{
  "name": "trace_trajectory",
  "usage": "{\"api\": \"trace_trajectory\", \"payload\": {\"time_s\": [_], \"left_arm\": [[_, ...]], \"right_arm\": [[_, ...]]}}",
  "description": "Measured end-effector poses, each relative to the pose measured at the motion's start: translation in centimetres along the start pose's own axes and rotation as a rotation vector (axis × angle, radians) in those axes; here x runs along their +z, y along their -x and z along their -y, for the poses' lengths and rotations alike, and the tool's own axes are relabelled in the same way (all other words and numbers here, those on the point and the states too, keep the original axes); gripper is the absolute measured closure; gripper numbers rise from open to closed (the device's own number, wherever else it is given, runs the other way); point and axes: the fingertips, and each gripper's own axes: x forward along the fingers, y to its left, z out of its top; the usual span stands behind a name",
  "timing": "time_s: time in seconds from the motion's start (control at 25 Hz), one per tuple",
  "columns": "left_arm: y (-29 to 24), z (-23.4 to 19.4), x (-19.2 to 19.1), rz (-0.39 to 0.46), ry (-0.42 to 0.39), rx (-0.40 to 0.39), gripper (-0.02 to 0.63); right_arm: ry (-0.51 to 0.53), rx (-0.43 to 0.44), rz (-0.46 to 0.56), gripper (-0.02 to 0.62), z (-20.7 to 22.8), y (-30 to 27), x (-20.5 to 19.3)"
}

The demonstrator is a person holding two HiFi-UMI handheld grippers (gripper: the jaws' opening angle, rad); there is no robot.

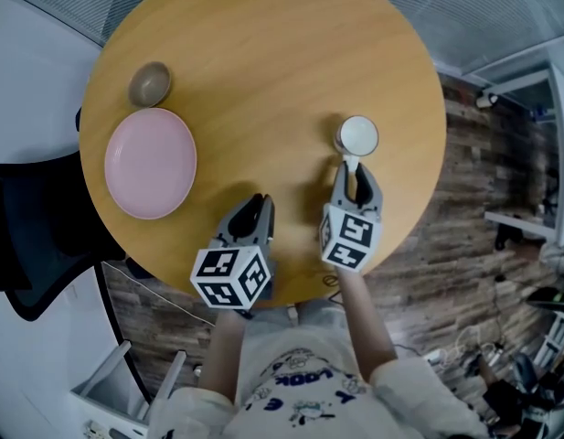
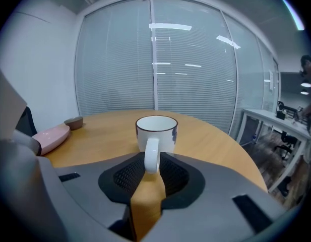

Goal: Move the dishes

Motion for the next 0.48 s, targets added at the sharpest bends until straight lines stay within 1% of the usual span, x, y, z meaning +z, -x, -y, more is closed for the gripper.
{"api": "trace_trajectory", "payload": {"time_s": [0.08, 0.16, 0.32, 0.48], "left_arm": [[0.1, -0.3, -0.3, -0.004, 0.006, 0.003, 0.551], [0.2, -0.5, -0.6, -0.008, 0.012, 0.006, 0.551], [0.2, -0.5, -1.2, -0.015, 0.015, 0.008, 0.551], [0.5, -0.9, -1.5, -0.013, 0.022, 0.016, 0.551]], "right_arm": [[0.011, -0.005, 0.012, 0.506, -0.2, -0.4, 0.2], [-0.001, -0.017, 0.019, 0.508, -0.2, -1.1, 0.5], [0.001, -0.050, 0.034, 0.532, 0.6, -1.4, 0.7], [0.003, -0.031, 0.068, 0.538, 0.9, -1.3, 1.2]]}}
